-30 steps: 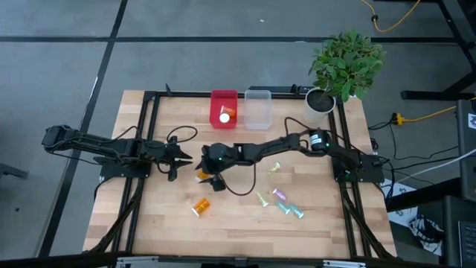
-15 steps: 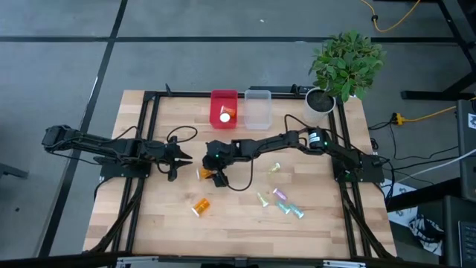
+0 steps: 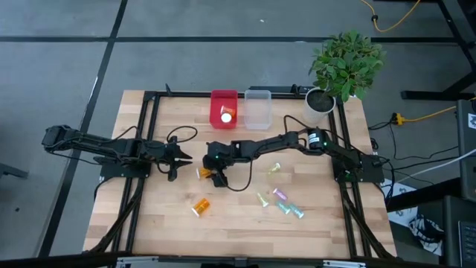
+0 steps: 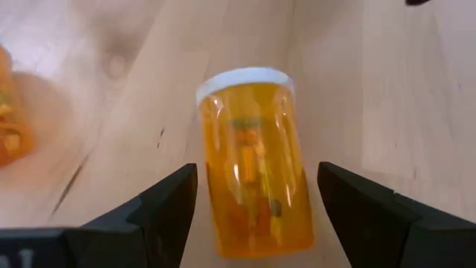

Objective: Pick and place medicine bottles into bin by pill shape (circle, oval)
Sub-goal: Put the large orange pill bottle into the red bin

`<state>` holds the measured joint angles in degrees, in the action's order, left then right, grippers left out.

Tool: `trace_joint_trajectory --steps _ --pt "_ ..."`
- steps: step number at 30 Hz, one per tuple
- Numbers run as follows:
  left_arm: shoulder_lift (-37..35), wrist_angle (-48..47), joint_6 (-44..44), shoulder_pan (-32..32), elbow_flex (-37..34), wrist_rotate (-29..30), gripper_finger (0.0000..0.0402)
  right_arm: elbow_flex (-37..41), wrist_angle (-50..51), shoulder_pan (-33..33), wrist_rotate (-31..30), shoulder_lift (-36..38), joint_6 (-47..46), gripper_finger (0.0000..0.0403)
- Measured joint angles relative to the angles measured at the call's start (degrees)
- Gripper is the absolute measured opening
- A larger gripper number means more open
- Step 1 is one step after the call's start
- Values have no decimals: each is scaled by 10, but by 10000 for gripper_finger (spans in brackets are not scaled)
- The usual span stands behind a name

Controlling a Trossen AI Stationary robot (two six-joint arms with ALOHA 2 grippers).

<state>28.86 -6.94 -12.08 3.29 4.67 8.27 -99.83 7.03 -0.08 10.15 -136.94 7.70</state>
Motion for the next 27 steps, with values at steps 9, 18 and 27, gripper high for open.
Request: trace_joint_trajectory --steps 9,18,27 --pt "0 0 0 0 0 0 82 0 -7 0 -1 0 -37 219" --pt "0 0 0 0 0 0 82 0 -3 -5 -51 5 -138 178" --pt "0 0 0 0 0 0 82 0 107 -17 -300 89 -146 181"
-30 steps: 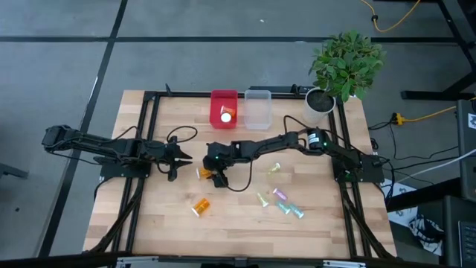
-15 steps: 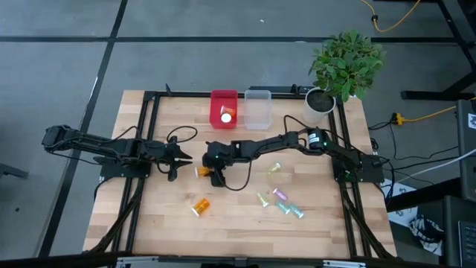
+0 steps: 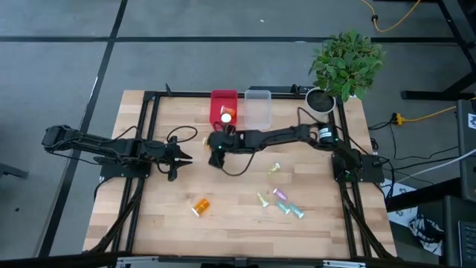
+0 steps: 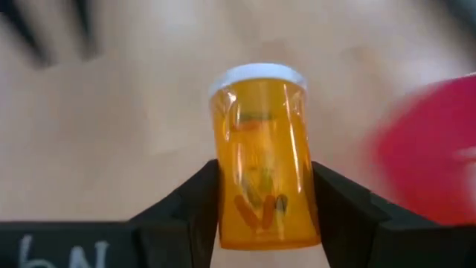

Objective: Pick and place medicine bottles into bin by pill shape (circle, oval)
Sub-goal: Put the large orange pill bottle into the red bin

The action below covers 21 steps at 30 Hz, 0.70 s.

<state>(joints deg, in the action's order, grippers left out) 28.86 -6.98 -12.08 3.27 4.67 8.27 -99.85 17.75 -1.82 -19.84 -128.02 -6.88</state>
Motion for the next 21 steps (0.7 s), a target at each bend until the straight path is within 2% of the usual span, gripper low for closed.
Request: trace_joint_trajectory --steps 5,7,9,12,17,21 --pt "0 1 0 0 0 0 82 -1 30 -10 -173 61 59 184" --pt "0 1 0 0 0 0 82 -1 36 -27 -200 79 70 184" --pt "0 1 0 0 0 0 82 -1 44 -51 -200 95 72 185" --pt "0 1 0 0 0 0 82 -1 46 -93 -128 106 56 185" --pt "0 1 0 0 0 0 82 -1 43 -164 60 95 -8 185" --pt "0 1 0 0 0 0 82 0 48 -203 130 78 -21 197"
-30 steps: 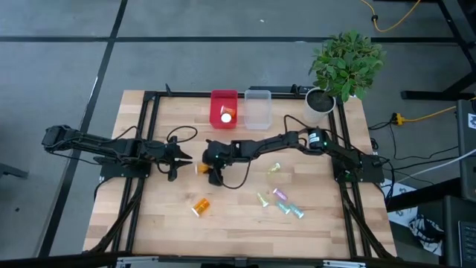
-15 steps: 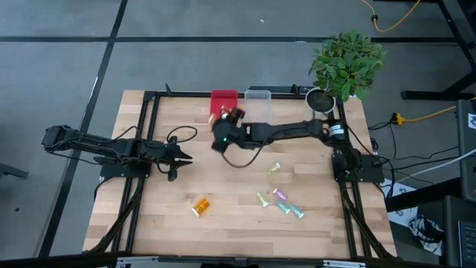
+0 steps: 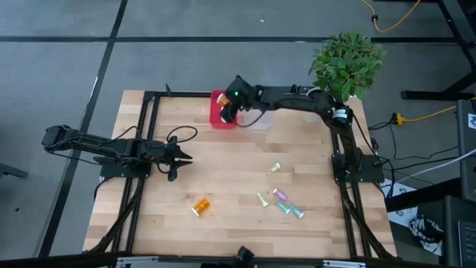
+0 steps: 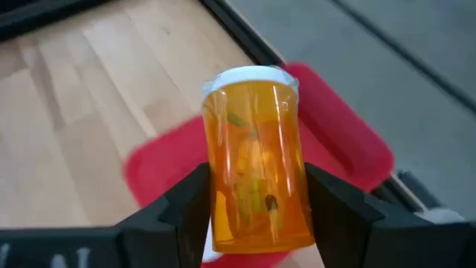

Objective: Pick and place medicine bottles into bin by pill shape (circle, oval)
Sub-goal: Put the large orange pill bottle into the red bin

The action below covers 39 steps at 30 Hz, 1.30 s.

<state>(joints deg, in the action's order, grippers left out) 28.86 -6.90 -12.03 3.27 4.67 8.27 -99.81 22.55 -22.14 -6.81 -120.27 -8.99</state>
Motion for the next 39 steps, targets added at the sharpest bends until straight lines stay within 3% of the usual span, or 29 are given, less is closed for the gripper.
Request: trace_joint_trajectory --steps 8,12,16,21,26,34,39 --pt "0 0 0 0 0 0 82 0 -31 -32 91 -1 -85 241" --pt "0 0 0 0 0 0 82 0 -31 -32 99 -1 -60 243" --pt "0 0 0 0 0 0 82 0 -31 -30 111 -1 -109 240" --pt "0 0 0 0 0 0 82 0 -34 -5 205 -1 -105 233" --pt "0 0 0 0 0 0 82 0 -34 61 277 -1 -76 232" --pt "0 0 0 0 0 0 82 0 -30 207 277 -1 72 232" --pt "0 0 -14 0 0 0 82 0 -35 286 159 -1 140 232"
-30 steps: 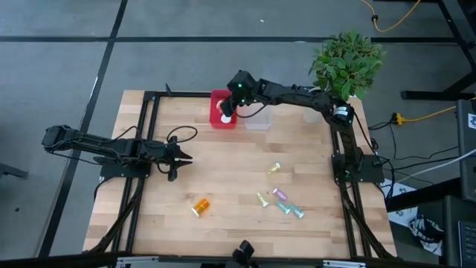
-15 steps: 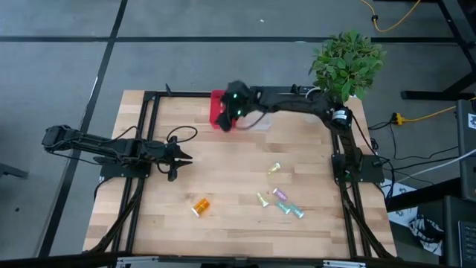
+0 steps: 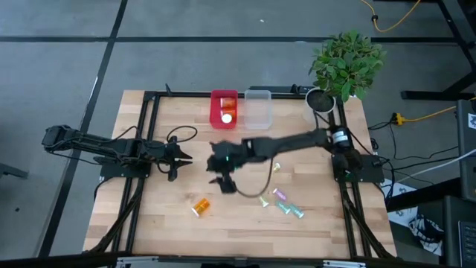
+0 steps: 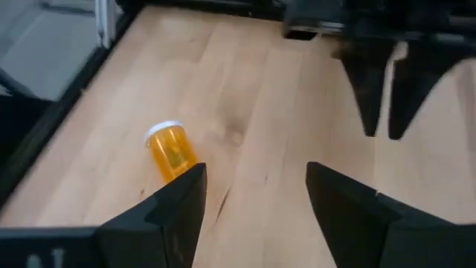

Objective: Pick and place medicine bottles into bin by pill shape (circle, oval)
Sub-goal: Put the large orange pill bottle into the red bin

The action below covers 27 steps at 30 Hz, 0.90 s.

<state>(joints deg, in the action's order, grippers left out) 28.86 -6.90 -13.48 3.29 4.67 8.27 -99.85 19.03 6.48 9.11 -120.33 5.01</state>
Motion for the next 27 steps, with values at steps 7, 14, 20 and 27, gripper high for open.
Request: trace_joint_trajectory --steps 7,14,20,27 --pt "0 0 -12 0 0 0 82 0 -35 67 -65 -2 32 232" --pt "0 7 -14 0 0 0 82 -1 -131 73 62 -71 12 232" --pt "0 10 -15 0 0 0 82 -33 -146 73 71 -133 30 232" --pt "0 14 -16 0 0 0 82 -125 -102 60 70 -212 44 232"
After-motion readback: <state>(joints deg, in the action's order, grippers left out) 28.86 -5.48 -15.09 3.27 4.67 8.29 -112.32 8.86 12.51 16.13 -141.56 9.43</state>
